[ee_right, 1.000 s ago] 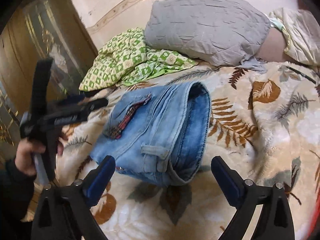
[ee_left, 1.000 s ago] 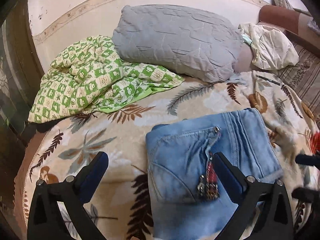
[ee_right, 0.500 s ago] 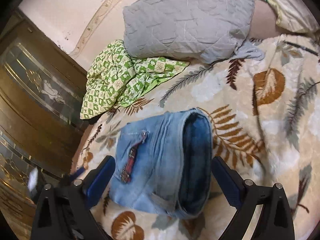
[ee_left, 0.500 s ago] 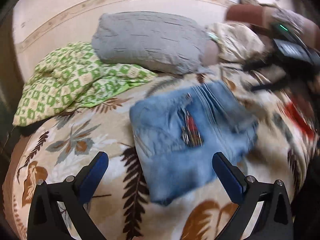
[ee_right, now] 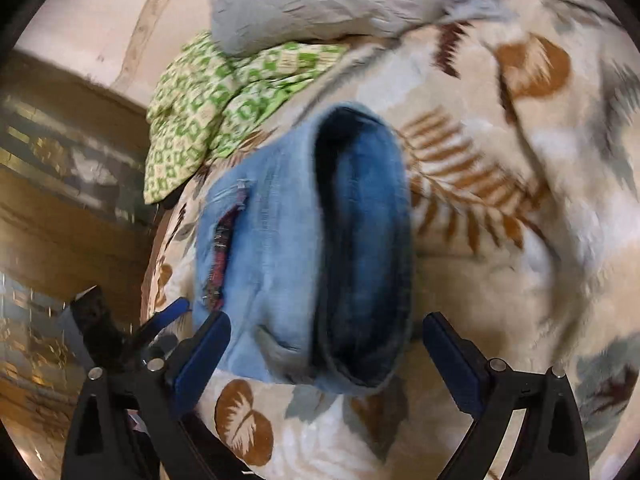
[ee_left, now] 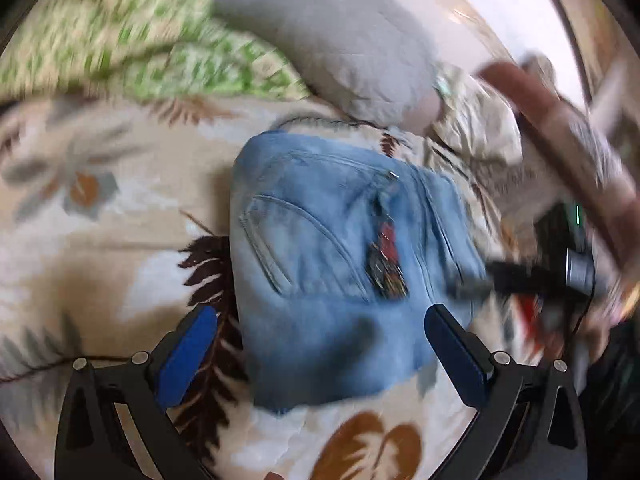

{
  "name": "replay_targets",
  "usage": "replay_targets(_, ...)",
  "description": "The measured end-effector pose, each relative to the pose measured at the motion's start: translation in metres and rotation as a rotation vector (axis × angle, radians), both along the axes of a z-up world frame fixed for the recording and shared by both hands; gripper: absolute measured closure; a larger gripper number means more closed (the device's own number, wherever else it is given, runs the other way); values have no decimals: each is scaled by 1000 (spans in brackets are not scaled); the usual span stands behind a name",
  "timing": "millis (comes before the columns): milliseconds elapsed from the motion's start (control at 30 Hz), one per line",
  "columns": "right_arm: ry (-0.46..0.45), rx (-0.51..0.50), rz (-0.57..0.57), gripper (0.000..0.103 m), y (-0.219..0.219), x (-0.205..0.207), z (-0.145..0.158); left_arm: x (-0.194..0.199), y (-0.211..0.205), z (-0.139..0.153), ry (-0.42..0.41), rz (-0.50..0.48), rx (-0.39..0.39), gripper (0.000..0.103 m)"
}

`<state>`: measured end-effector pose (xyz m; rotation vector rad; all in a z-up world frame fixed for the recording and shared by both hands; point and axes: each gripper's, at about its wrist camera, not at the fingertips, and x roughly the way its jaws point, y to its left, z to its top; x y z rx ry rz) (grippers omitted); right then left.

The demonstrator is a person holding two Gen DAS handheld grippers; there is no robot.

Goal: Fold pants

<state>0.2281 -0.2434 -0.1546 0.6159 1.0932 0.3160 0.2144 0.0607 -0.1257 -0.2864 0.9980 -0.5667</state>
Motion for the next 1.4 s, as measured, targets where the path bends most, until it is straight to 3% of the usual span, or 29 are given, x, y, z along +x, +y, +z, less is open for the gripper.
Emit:
replay_targets(67, 19, 49, -20, 5, -7, -1, -10, 18, 0, -15, 108, 6, -44, 0)
replay_targets(167, 71, 200, -19, 4, -10, 3, -33, 31, -3, -31, 201, 2, -118, 0)
replay_targets(233, 71, 247, -20, 4, -7, 9, -44, 38, -7, -41, 247, 9, -152, 0)
replay_targets(300, 66, 282, -19, 0, 0, 18, -51, 42, -10, -42, 251, 9, -168, 0)
replay_targets(467, 22, 288, -13, 1, 21, 37, -53, 55, -10, -44, 306, 27, -242, 0)
replay_targets(500, -3, 264, 9, 11, 28, 38, -50, 55, -12, -43, 310, 19, -238, 9)
replay_targets(533, -13, 238, 25, 30, 33, 37, -48, 55, -12, -41, 303, 24, -210, 25)
replay_targets(600, -24, 212, 44, 45, 40, 35, -48, 51, -14, -33, 270, 19, -179, 41)
replay_targets(633, -35, 195, 45, 47, 41, 32, -45, 49, -14, -28, 244, 14, -171, 52)
replay_targets(733, -80, 122, 42, 52, 40, 25, -27, 39, -17, -9, 171, 7, -167, 59)
replay_targets(833, -138, 30, 42, 55, 34, 11, 1, 29, -24, 4, 140, -19, -226, 59)
replay_targets(1000, -166, 42, 14, 55, 9, -12, 19, 10, -38, 10, 105, -60, -331, 62)
replay_targets(1067, -173, 43, 14, 55, -1, -21, 18, 4, -43, 6, 103, -66, -295, 61)
replay_targets(1167, -81, 13, 25, 55, 5, -15, -9, 5, -53, -24, 184, -64, -124, 59)
replay_targets(1267, -51, 8, 16, 54, 10, -16, -36, 8, -40, -46, 238, -62, -198, 47)
replay_targets(1300, -54, 29, 2, 46, 7, -18, -37, 10, -36, -49, 263, -51, -225, 46)
replay_targets(1333, -49, 24, -5, 37, 6, -19, -37, 10, -36, -49, 261, -55, -222, 45)
replay_targets(1400, -34, -3, -9, 34, 3, -22, -36, 10, -39, -45, 245, -55, -198, 41)
